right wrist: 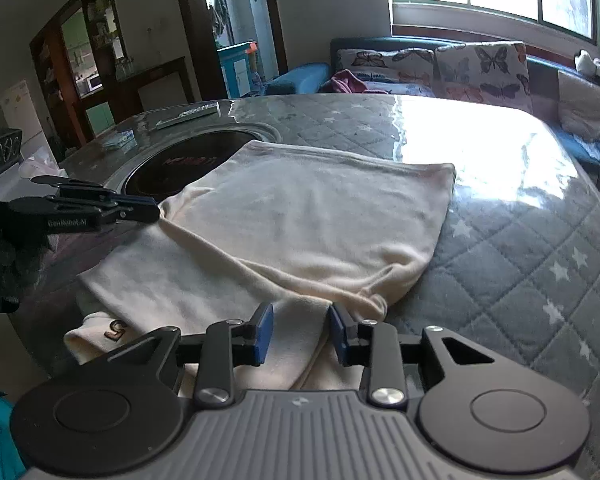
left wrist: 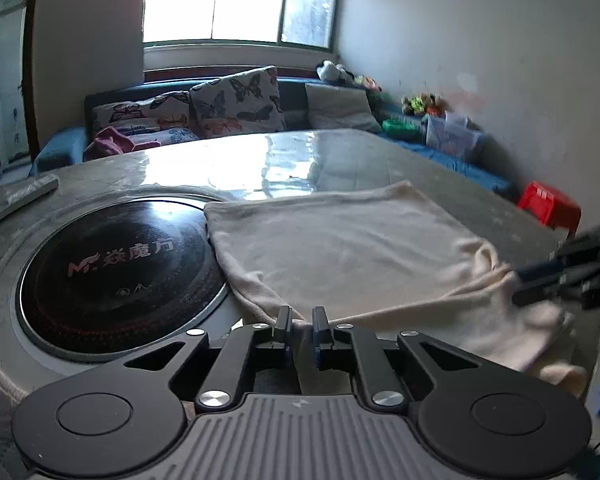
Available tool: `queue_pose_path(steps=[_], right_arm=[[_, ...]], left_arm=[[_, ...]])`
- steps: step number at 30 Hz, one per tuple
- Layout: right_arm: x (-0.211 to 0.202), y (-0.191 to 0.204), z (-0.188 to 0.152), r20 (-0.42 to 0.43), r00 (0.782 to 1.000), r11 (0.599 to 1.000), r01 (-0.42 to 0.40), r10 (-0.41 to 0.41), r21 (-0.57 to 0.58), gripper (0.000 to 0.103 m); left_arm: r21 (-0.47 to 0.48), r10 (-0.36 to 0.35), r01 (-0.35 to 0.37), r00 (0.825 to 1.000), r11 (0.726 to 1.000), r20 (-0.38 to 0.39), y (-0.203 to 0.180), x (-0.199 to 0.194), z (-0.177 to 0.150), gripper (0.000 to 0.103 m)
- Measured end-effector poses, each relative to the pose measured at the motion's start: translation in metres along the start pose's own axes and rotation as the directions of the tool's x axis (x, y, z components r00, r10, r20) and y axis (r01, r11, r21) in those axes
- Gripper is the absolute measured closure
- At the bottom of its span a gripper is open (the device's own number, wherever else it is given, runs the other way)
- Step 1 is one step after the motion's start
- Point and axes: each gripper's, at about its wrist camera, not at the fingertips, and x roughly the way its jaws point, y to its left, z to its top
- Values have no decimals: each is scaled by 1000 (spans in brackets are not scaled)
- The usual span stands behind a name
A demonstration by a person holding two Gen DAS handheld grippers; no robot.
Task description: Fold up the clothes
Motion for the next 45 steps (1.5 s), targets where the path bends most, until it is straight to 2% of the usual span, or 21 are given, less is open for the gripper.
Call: queue_pose_path(steps=[5,8,11,15,19,22,24,29,32,35,37,41,45], right_arm=[[0,-4,-7,-11,1000,1000,-13,13,12,69],[0,-2,-7,-15,1000,1000,-15,15,2,68],[2,-2,-7,-15,1000,1000,-21,21,1,67],[0,-2,-6,-11,1000,1000,-21,21,2,67],[-8,0,1,38,999,1000,-9,9,-9,68],[-7,4,6,65,998,999,-7,9,-43,73],[-2,8,8,61,998,997,-8,12,-73,79],[15,14,3,22,1000,989,25,-22,-144,80],[13,12,0,11,1000,989,28,-27,-145,80],[0,17,-1,36,999,983,27,-21,-182,80],[-5,21,-2,41,999,979,5,4,-204,80],[-2,33,-11,-13,999,961,-36,33,-275,80],[-3,37,-17,-25,999,952,-34,28,-305,80]], left_arm=[[-81,23,-24,1000,996,-12,17,-3,-2,93],[-161,15,-20,999,987,-31,26,0,-6,93],[-182,40,-49,998,982,-54,27,3,-9,92],[-146,55,-63,997,987,-61,21,1,-6,91],[-105,96,-98,995,990,-26,11,-8,4,91],[-91,53,-52,999,994,3,3,-12,10,91],[-67,25,-25,1000,997,-4,-6,-8,11,91],[-45,20,-23,997,999,-77,-12,11,0,91],[-23,16,-18,997,1000,-74,-16,4,0,90],[43,5,-2,997,999,-71,-27,-11,0,89],[89,-21,28,996,996,-81,-38,-22,-3,87],[199,-74,94,992,976,-105,-61,-44,-14,74],[277,-114,151,983,949,-144,-77,-57,-29,72]])
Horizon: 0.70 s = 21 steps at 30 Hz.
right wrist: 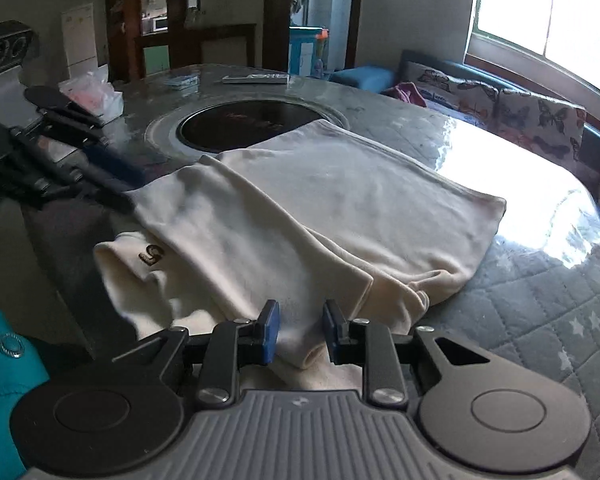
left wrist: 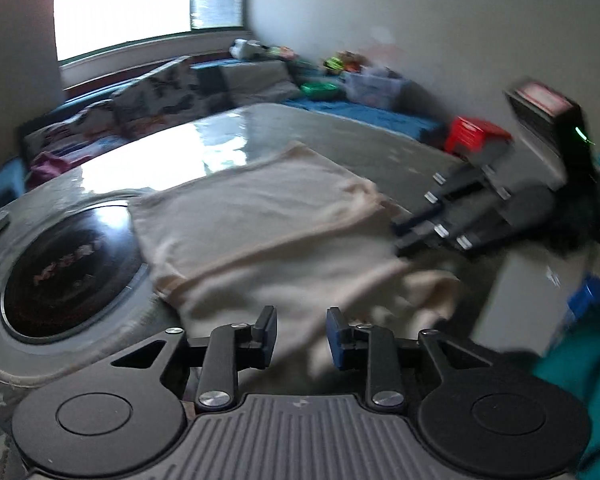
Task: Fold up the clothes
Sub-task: 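Grasp the sweatshirt side with the right gripper and fold it toward the left gripper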
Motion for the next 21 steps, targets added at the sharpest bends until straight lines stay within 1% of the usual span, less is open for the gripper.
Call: queue_pose_path(steps=[3,4,7,9,11,13,16,17,18,21], right_arm=[[-7,0,2,19,1000,1000,-9,9,15,80],[-7,0,1,10,1000,1000,-12,11,9,79],[-3,4,-2,-18,1000,1000,-7,6,-19,79],[-7,4,-3,-10,1000,1000,-1,1,-16,79],[-13,4,-2,4,1000,1000,3,-3,-12,79],[-22,3,-2,17,1000,1000,6,-6,-12,79],[-26,5,-4,6,1000,999,20,-20,-33,79],[-26,6,-4,1,1000,999,21,-21,-40,77],[-27,7,-6,-7,1000,998,23,-24,-54,74],[-32,13,-11,-24,999,994,19,-22,-105,66]], left_arm=[[82,-3,5,1000,997,-17,-13,-1,-9,68],[105,-2,5,1000,994,-23,-17,-1,-11,66],[165,6,-2,1000,986,-23,-26,4,-17,66],[189,13,-8,1000,982,-22,-30,4,-20,66],[201,23,-19,1000,979,-20,-30,2,-22,63],[211,35,-30,999,977,-18,-30,0,-25,62],[236,37,-34,999,971,-9,-33,4,-26,61],[245,38,-35,999,969,-7,-36,6,-27,61],[257,40,-37,999,966,-6,-38,10,-27,61],[290,40,-44,999,956,19,-45,16,-26,61]])
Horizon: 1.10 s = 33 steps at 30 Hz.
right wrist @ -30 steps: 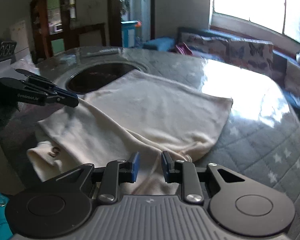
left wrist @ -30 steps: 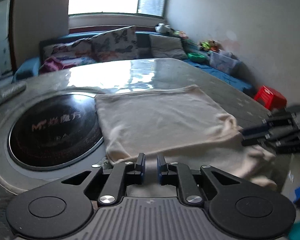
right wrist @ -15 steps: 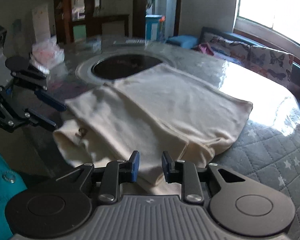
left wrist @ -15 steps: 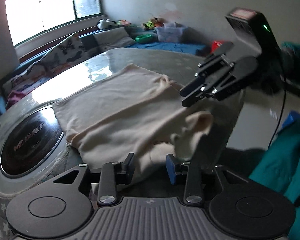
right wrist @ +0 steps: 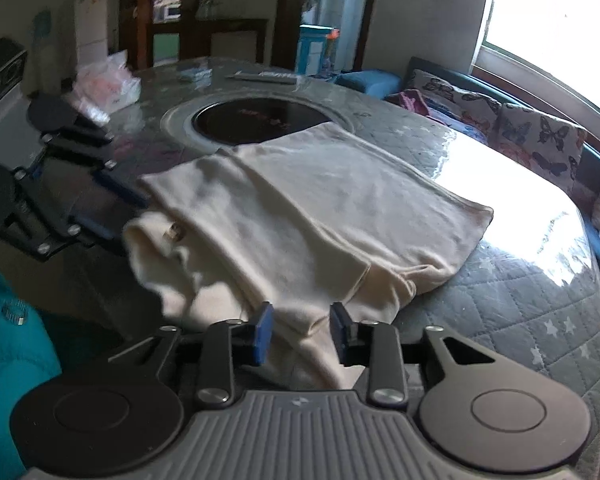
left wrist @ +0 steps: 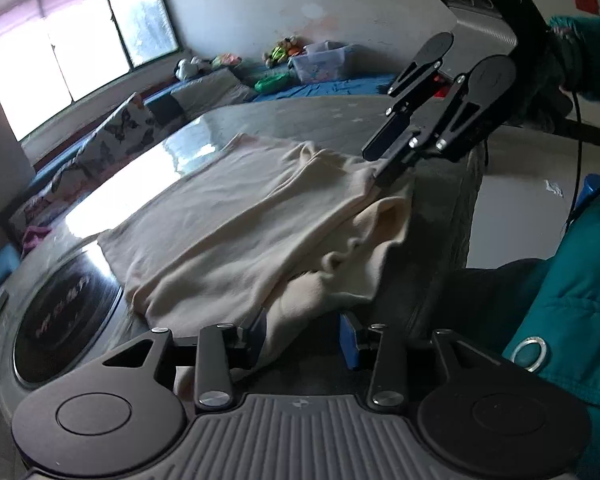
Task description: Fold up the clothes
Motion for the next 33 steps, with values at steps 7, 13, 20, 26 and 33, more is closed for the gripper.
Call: queue_pose_path(steps=[7,13,20,26,33], right_arm=[[-13,20,-10,-13,1000,985,-7,5,-172,49],[-4,31,-7,29,998,972,-44,52,-232,43],[25,27,4,28,996,980,-84,91,-182,66],[32,-3,19,28,989,990,-142,142,5,88],[30,-21,28,53,985,982,-168,164,82,89]], left_arm=[[-17,-2,3,998,1000,60,7,6,13,88],[-156,-11,25,996,987,92,37,15,28,94],[-271,-30,53,996,961,89,61,28,29,93],[-257,-23,41,997,966,73,60,16,18,72],[-178,15,-11,1000,984,21,47,7,-1,59]])
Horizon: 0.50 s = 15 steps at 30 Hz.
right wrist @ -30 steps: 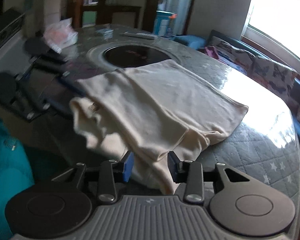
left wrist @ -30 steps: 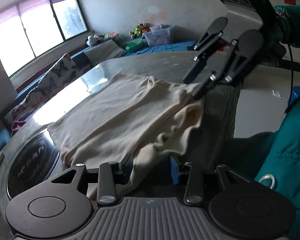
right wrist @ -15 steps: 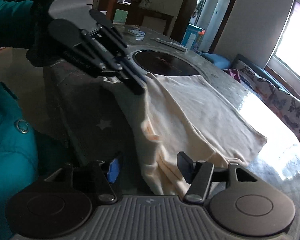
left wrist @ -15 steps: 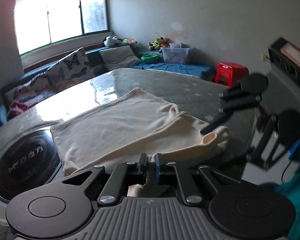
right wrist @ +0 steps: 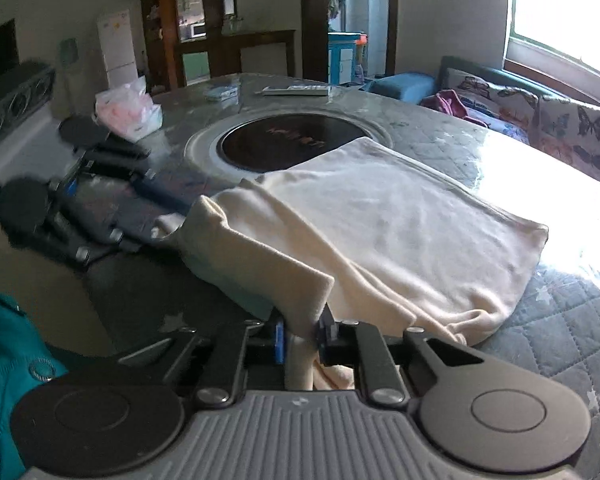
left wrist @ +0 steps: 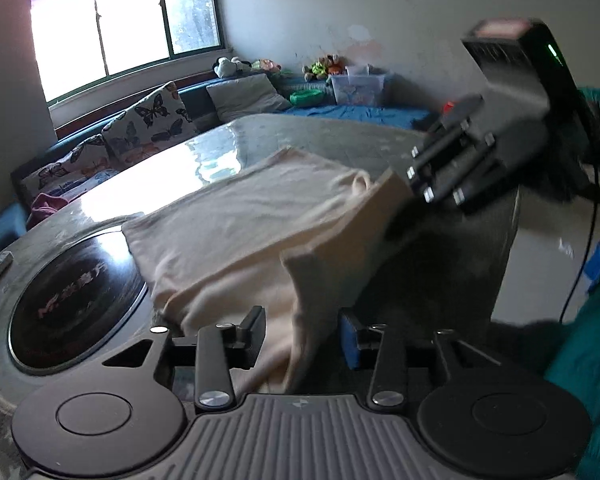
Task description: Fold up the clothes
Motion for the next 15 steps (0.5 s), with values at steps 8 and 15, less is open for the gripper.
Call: queue_pose_path(steps=[8,15], right_arm=[[-8,-5,3,29,1000,999,10,-11,31,91],[-29,10,-1,66,997,1000,28,-28,1,93]], left_arm=[[63,56,-55,998,997,-20,5,11,-11,81],[7,-1,1,999,1000,52,8,-15,-4,91]])
